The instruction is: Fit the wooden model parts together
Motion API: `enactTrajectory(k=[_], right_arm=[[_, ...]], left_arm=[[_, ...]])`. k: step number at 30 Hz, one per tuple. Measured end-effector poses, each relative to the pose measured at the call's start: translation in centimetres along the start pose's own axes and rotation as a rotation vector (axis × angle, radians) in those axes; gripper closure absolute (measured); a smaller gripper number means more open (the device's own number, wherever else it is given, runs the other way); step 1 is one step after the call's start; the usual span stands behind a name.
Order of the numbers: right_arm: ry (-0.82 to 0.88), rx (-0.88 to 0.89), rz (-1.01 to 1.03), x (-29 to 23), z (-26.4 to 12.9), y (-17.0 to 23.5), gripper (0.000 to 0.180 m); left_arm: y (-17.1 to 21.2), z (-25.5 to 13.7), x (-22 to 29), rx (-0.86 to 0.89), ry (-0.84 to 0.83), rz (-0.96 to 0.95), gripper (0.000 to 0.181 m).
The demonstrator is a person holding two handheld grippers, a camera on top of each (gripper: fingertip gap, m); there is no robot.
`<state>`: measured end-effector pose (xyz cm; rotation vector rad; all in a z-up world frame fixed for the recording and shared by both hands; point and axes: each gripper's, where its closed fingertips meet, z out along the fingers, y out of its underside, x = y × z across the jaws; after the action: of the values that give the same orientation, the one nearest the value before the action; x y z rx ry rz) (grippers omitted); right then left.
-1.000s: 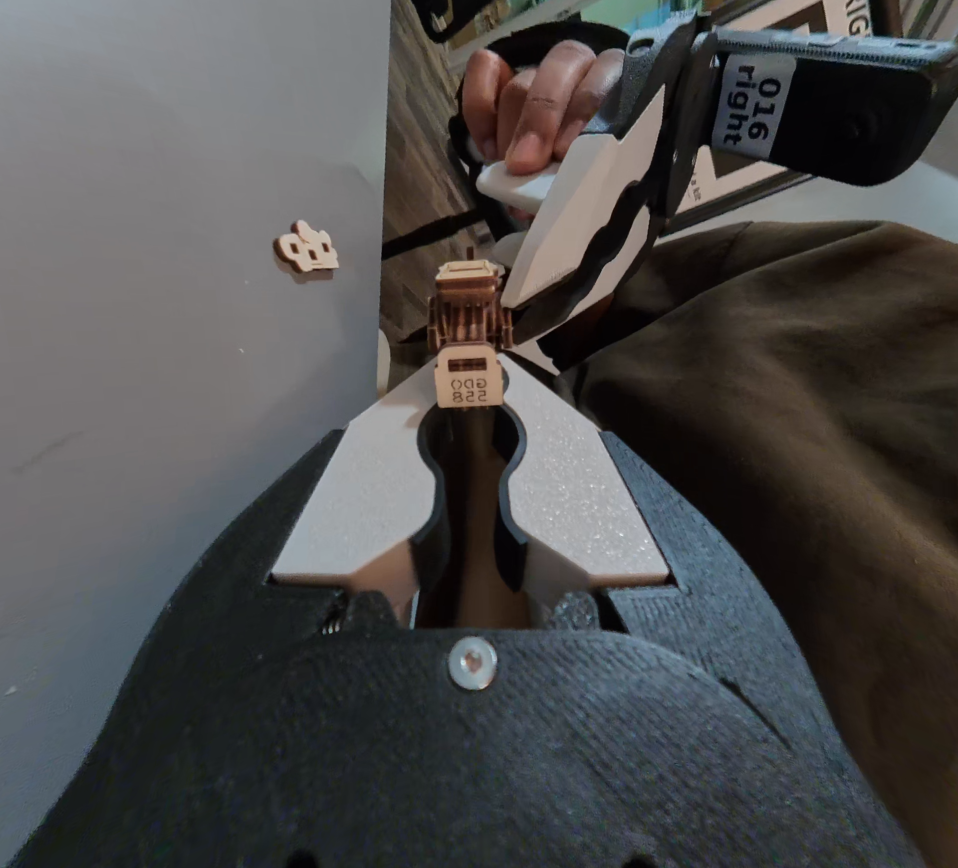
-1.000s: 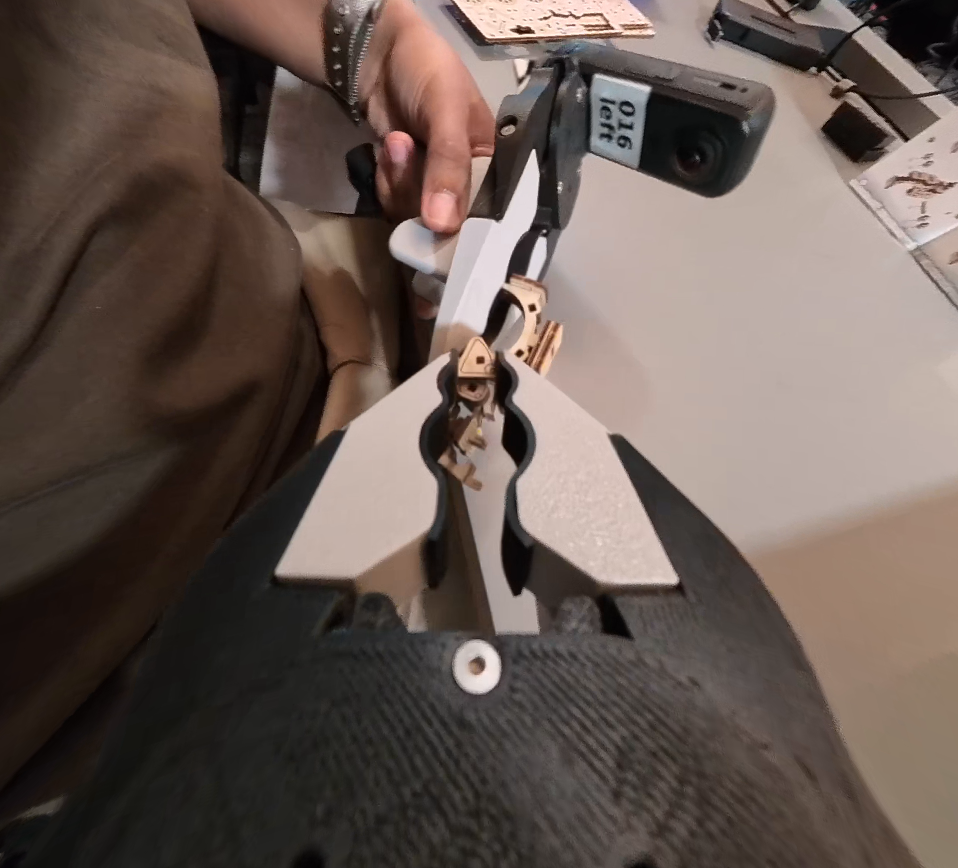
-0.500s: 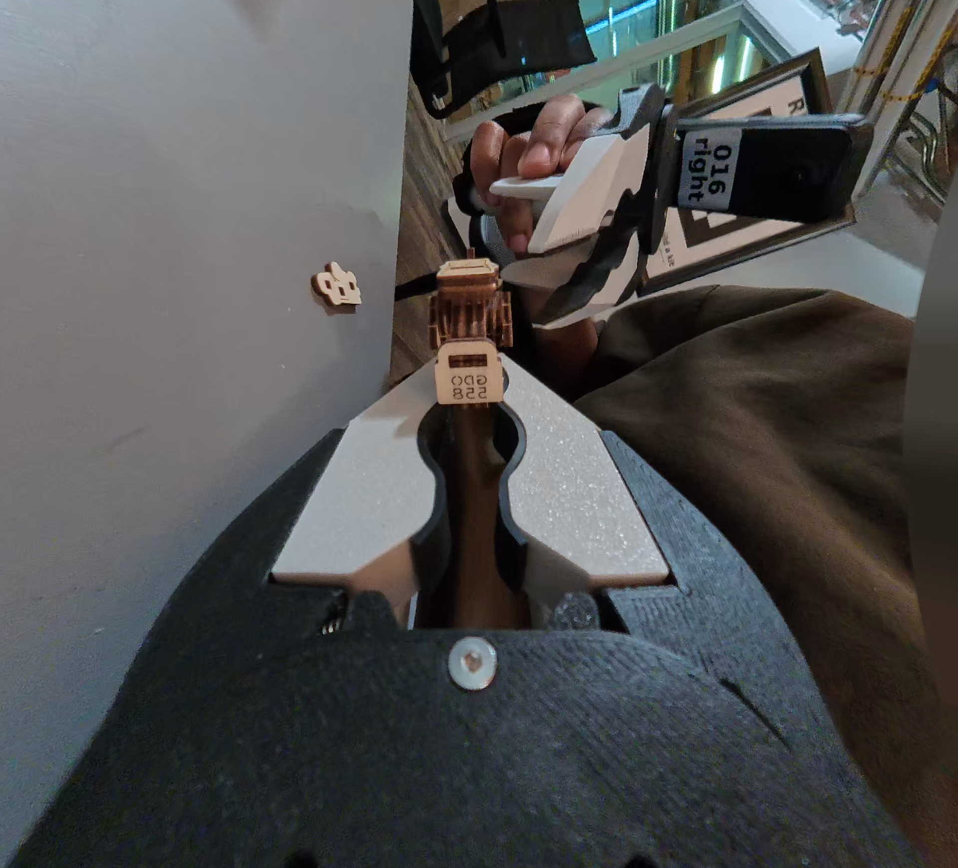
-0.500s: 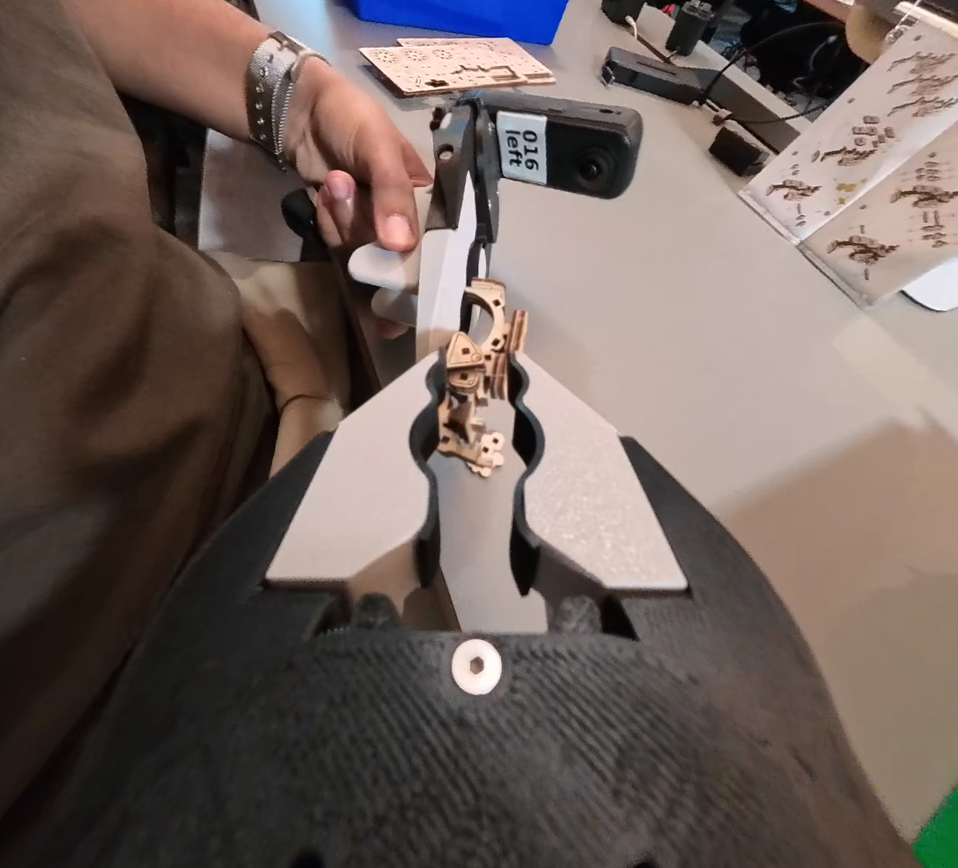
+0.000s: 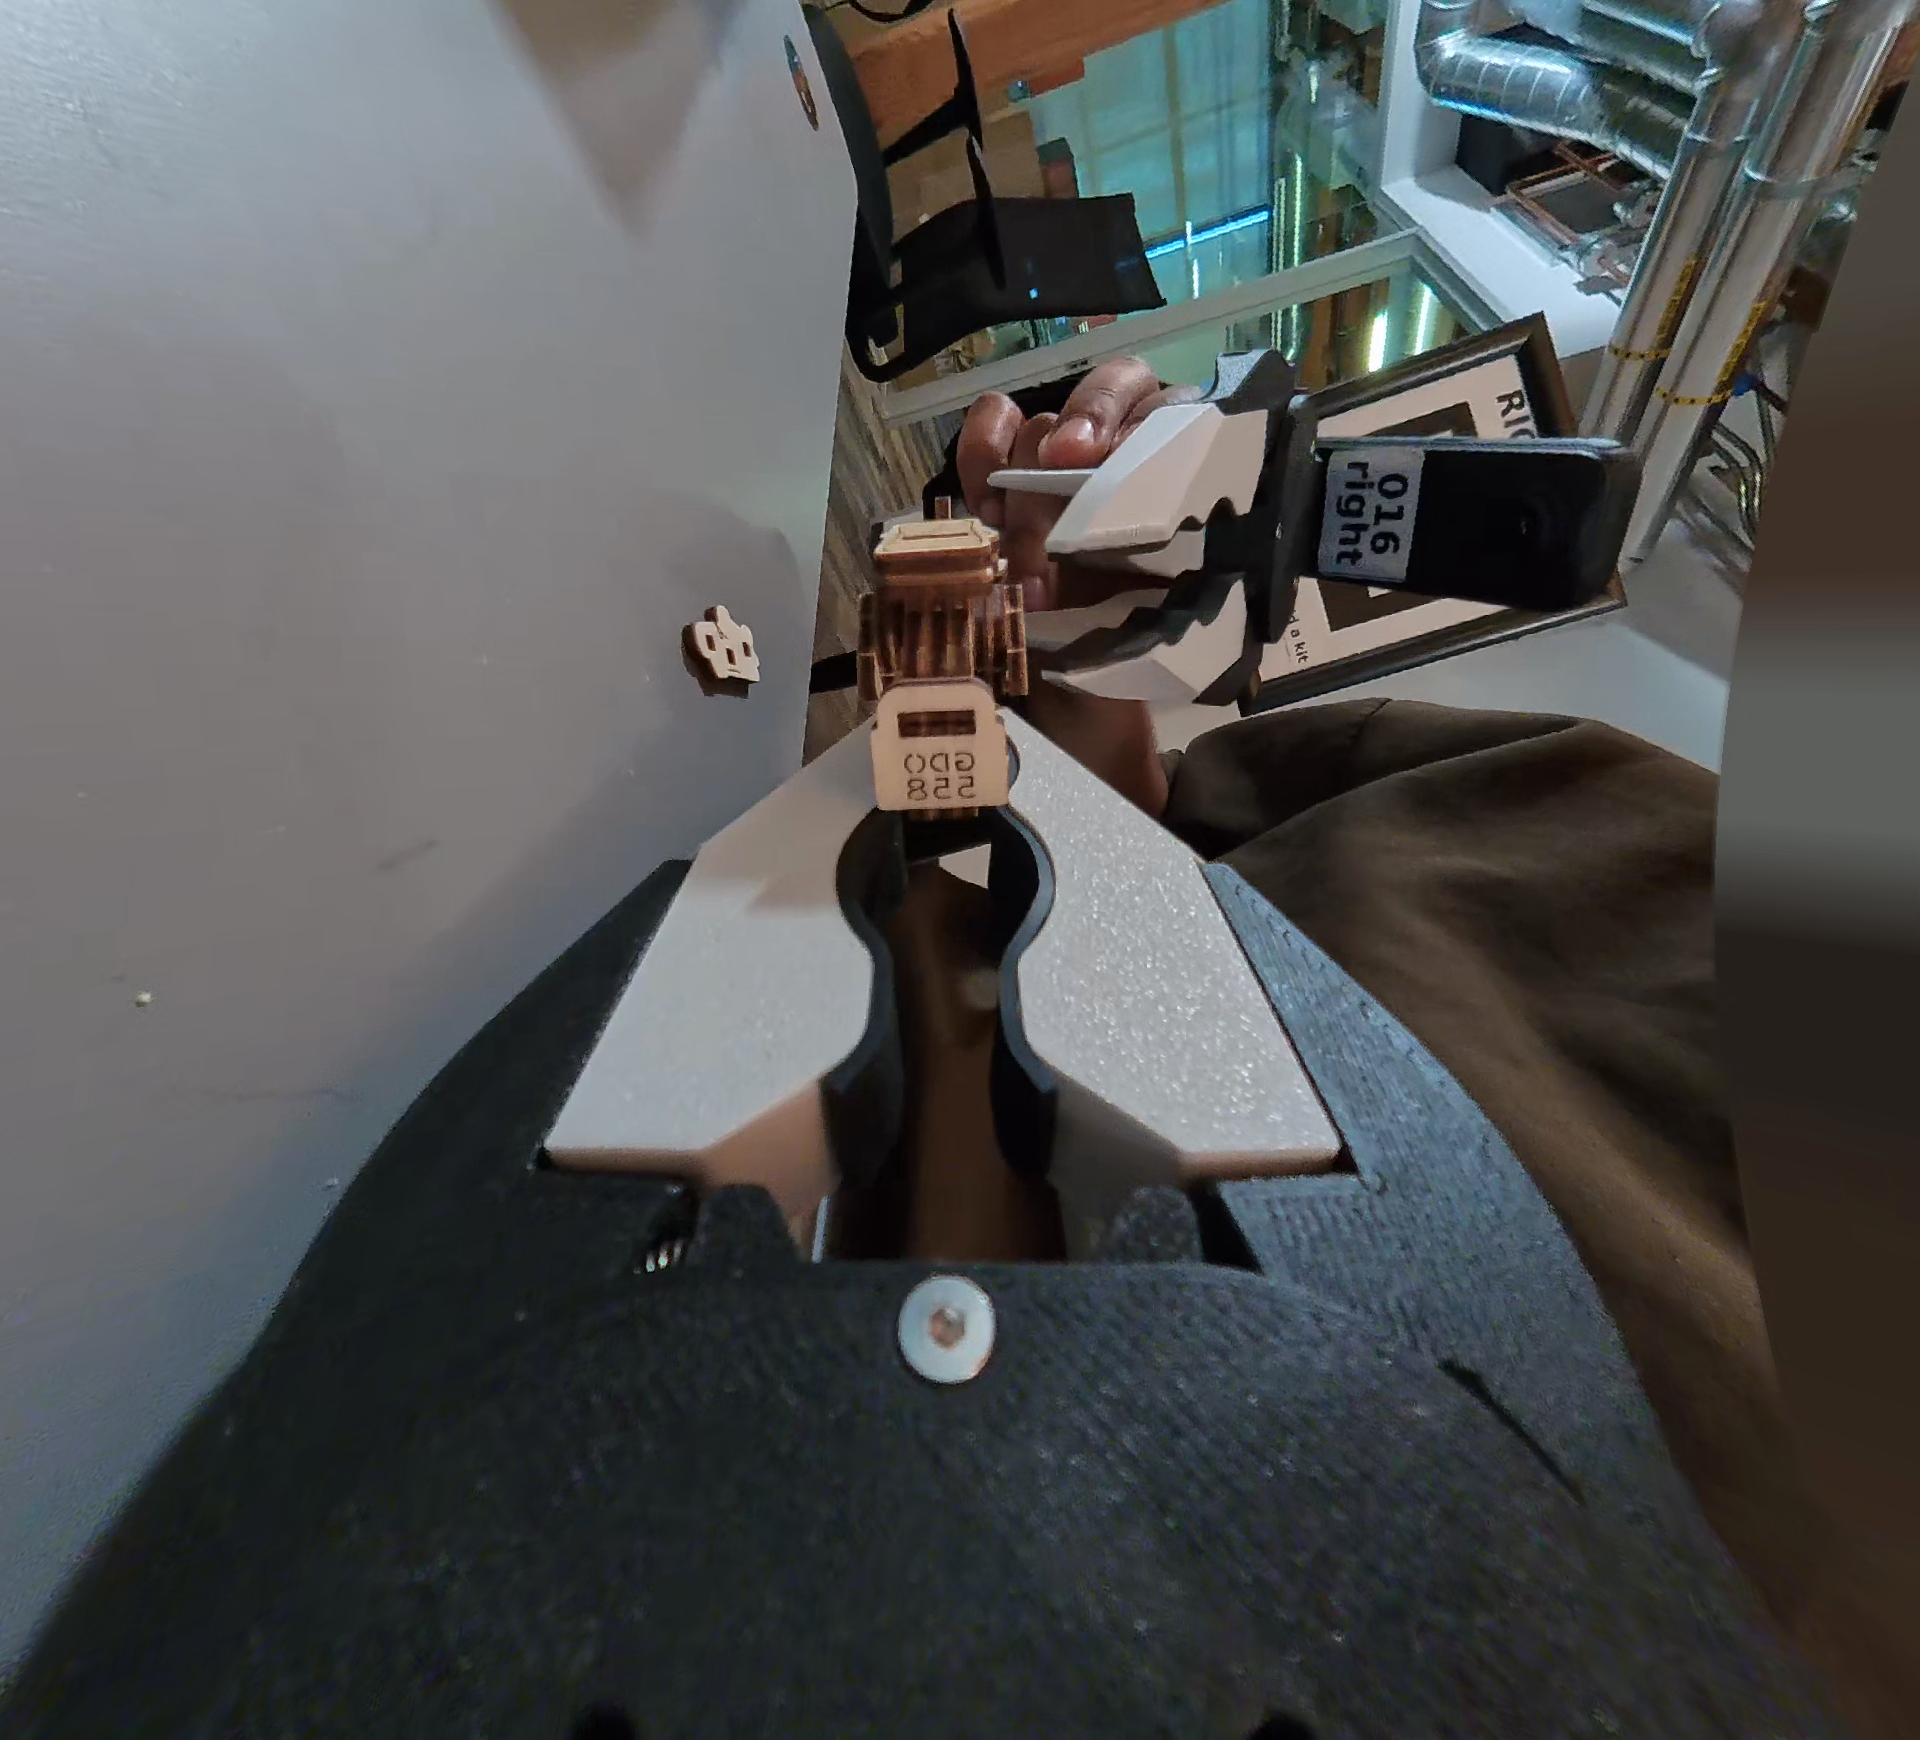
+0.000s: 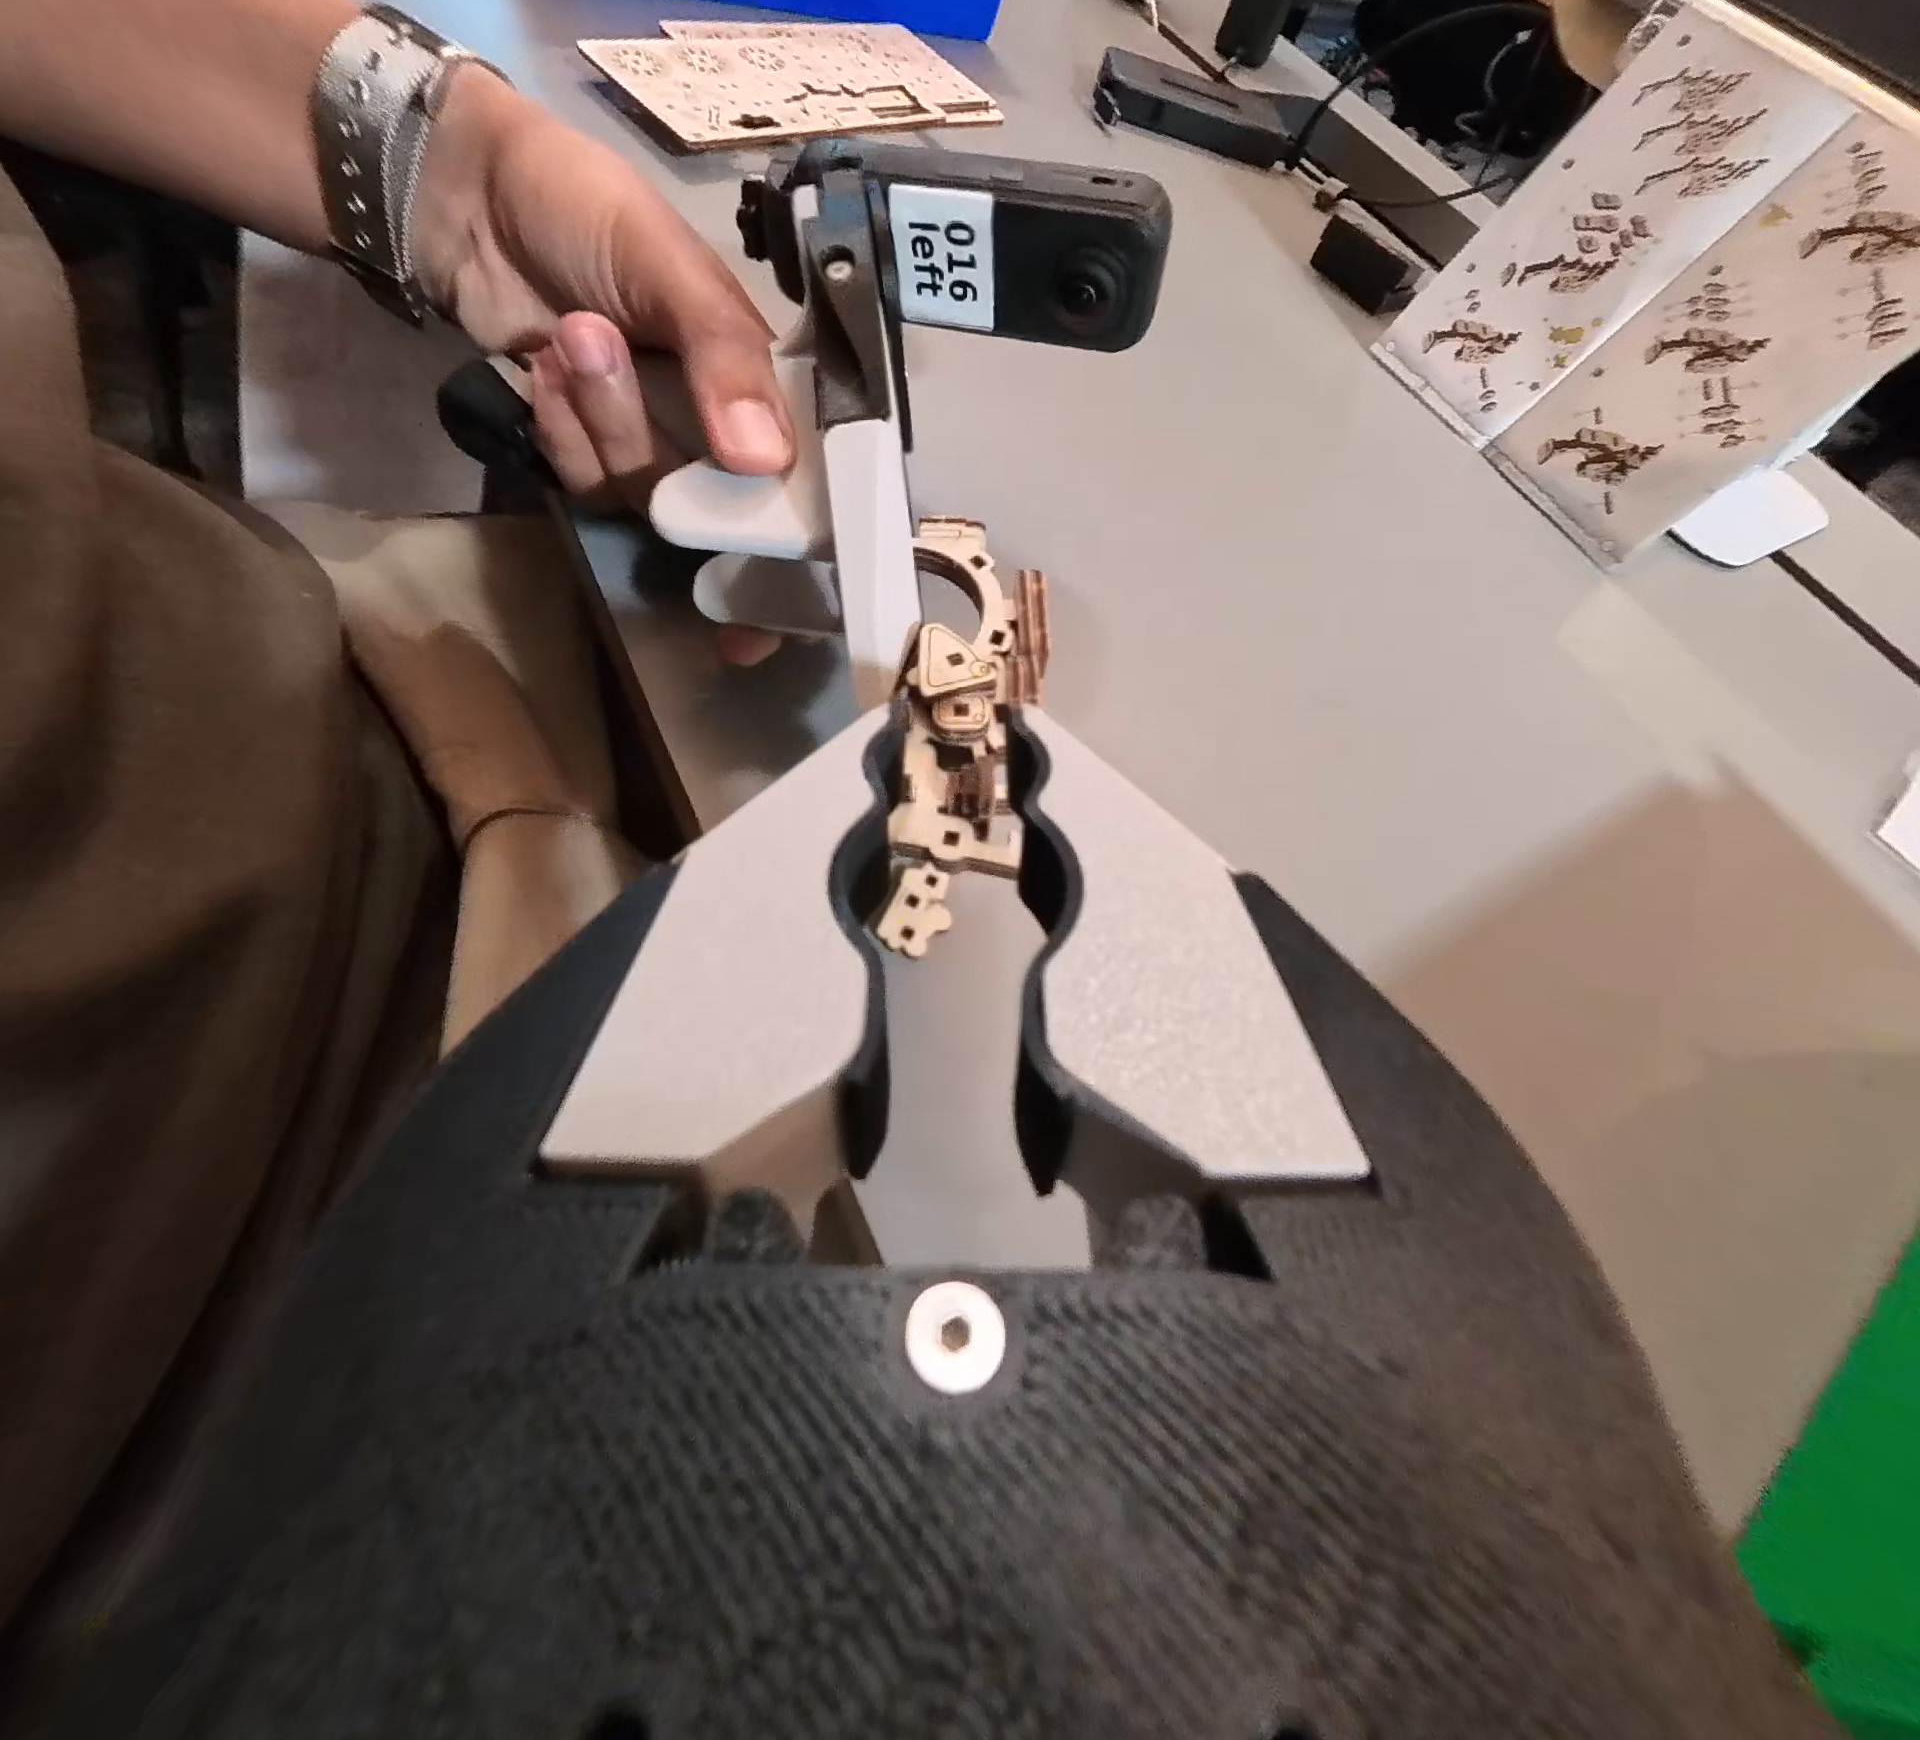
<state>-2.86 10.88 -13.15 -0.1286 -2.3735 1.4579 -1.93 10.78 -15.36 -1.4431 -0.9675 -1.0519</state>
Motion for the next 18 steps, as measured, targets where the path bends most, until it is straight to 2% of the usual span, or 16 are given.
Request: enactTrajectory(k=[10, 18], right_arm=[[0.007, -0.045, 0.009, -0.31, 0.79, 0.54, 0.161], [-0.012, -0.026, 0.110, 0.02, 0.60, 0.44, 0.160]], left_arm=[[0.38, 0.25, -0.21, -0.020, -0.024, 0.019, 0.177], [0.45, 0.34, -0.05, -0.022, -0.018, 0.028, 0.177]])
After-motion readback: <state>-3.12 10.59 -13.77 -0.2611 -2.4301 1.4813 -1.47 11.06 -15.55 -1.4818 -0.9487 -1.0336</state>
